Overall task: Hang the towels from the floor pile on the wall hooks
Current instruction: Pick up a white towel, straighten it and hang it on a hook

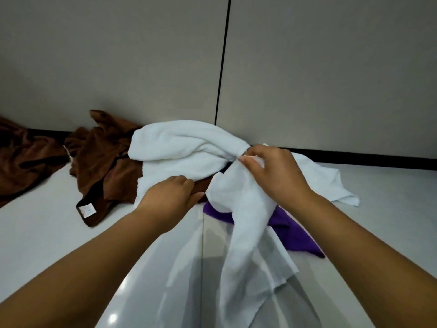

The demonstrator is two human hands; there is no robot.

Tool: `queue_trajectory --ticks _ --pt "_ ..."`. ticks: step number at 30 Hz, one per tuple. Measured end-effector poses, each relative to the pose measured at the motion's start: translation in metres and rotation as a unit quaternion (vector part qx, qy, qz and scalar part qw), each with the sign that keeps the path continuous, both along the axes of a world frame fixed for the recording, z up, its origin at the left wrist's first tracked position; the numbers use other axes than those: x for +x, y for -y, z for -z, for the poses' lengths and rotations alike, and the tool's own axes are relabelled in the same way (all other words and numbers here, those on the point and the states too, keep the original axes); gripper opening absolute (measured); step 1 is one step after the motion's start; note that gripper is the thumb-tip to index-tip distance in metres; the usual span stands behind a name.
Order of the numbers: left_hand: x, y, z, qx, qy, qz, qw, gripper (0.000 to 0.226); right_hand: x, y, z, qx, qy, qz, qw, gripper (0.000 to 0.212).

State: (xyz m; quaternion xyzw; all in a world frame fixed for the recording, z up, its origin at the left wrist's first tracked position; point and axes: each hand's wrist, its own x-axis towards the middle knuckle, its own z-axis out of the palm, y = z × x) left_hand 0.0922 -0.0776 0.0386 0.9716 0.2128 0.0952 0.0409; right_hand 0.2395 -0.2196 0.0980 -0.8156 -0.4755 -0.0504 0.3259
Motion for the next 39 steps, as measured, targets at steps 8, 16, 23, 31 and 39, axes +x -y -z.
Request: queue_trajectory --ticks 8,16,23,31,39 --pt "0.012 0.040 -0.067 -0.100 0.125 0.015 0.987 0.048 -0.003 0.023 -0.083 0.009 0.395 -0.021 0.918 0.027" --pt "0.017 0.061 -0.091 -0.148 0.240 0.037 0.959 0.045 -0.029 0.038 -0.129 0.156 0.528 -0.012 0.835 0.026" --pt "0.007 0.067 -0.081 -0.113 0.287 0.120 0.944 0.039 -0.026 0.040 -0.074 0.078 0.528 -0.098 0.840 0.004" --pt "0.014 0.081 -0.073 -0.271 0.381 0.045 0.883 0.023 -0.022 0.035 -0.049 0.074 0.410 -0.067 0.907 0.044" --pt "0.009 0.060 -0.070 -0.080 0.287 0.039 0.954 0.033 -0.021 0.033 -0.027 0.047 0.311 0.005 0.949 0.032"
